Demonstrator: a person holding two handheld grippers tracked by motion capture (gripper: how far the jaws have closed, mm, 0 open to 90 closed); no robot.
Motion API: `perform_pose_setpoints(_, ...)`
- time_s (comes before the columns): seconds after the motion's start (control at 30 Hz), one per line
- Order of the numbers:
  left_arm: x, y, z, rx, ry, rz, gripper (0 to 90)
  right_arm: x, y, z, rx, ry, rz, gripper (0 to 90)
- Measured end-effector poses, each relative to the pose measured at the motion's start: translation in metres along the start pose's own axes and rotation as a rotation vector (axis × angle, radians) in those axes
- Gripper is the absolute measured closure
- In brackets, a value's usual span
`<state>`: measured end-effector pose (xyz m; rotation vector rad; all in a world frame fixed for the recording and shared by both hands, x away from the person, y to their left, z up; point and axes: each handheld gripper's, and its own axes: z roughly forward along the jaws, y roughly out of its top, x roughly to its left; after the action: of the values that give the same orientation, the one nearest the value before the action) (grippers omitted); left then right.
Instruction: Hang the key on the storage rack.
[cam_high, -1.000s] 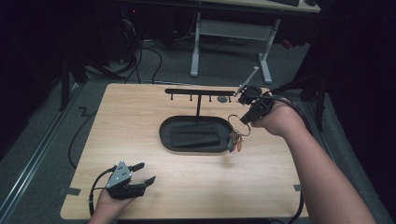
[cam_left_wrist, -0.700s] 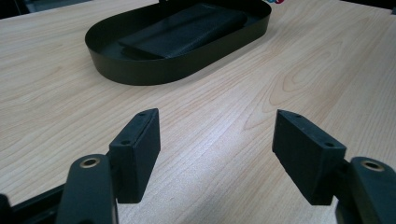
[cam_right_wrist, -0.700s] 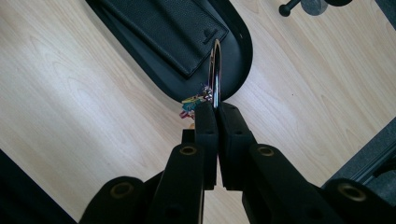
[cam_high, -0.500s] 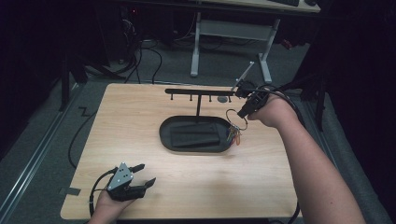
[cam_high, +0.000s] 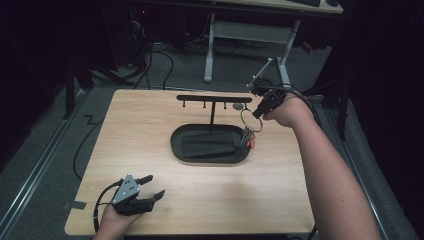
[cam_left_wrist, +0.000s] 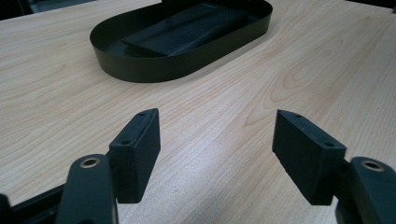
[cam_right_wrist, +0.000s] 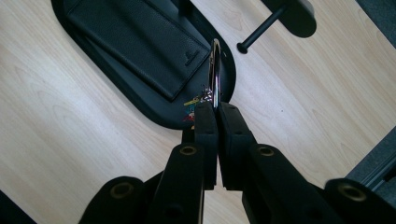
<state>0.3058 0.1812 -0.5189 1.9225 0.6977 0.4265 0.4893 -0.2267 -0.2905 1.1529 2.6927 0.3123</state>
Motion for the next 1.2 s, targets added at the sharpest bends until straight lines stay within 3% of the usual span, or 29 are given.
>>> perform_pose_setpoints(0.13, 0.000, 0.000, 0.000, 0.003, -0.002, 0.001, 33.0, -0.007, 0.005, 0.006, -0.009, 0.007, 0.027, 88.2)
perform_pose_setpoints(0.57, 0.001, -0.001, 0.000, 0.001, 0.003, -0.005, 33.0, -0.021, 0.013, 0.020, -0.021, 0.012, 0.048, 88.2)
perform_pose_setpoints(0.97, 0.002, -0.002, -0.001, 0.005, -0.004, -0.008, 33.0, -0.026, 0.016, 0.031, -0.033, -0.003, 0.085, 87.6)
perform_pose_setpoints(1.2, 0.002, -0.002, -0.001, 0.003, -0.005, -0.006, 33.0, -0.024, 0.019, 0.035, -0.043, -0.025, 0.078, 85.8)
